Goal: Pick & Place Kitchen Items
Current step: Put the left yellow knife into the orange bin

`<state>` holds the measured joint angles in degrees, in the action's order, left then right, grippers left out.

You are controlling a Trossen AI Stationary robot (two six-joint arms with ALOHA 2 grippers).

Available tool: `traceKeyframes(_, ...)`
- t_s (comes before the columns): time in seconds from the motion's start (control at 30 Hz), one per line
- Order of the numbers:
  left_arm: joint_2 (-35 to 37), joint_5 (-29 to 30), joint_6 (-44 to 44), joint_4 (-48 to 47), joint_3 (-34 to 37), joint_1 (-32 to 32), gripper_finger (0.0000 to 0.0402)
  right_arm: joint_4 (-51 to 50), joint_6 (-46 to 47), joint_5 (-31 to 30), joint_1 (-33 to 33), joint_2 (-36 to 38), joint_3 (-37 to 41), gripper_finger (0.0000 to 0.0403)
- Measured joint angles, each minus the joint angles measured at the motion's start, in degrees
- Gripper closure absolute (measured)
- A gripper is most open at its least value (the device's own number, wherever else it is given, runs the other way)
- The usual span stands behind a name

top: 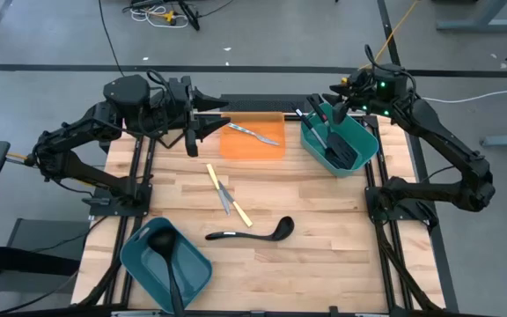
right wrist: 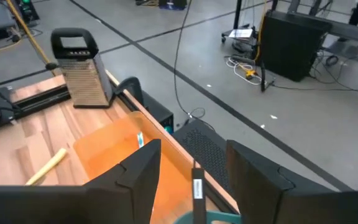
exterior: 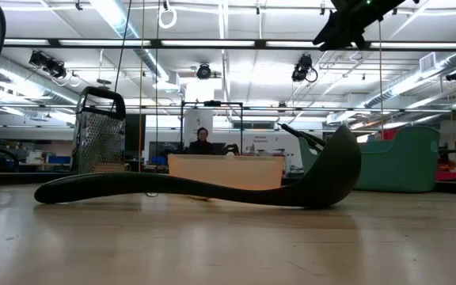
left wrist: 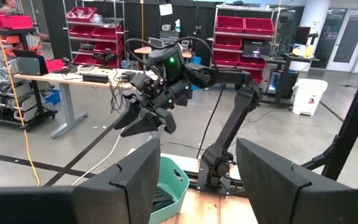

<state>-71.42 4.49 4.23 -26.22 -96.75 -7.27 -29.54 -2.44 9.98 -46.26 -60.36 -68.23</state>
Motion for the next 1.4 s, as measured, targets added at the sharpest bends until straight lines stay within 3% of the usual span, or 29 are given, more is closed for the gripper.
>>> traceKeyframes(0.27,0.0,0.0,-0.11,0.0,0.0,0.0,0.0187,0.37,0.4,3.12,5.6,-0.02,0.0,0.0219)
traceKeyframes(0.5,0.0,-0.38,1.12,-0.01,0.0,0.0,0.0211,0.44,0.89,9.03,11.78,1.23,-0.01,0.0258)
traceKeyframes(0.93,1.42,-3.89,1.13,-2.21,-0.05,0.02,0.0278,1.04,2.27,9.09,22.98,5.44,-0.02,0.0342)
traceKeyframes(1.4,3.0,-4.22,1.22,-4.42,-0.02,0.02,0.0307,4.99,2.94,8.98,31.88,5.84,-0.02,0.0373)
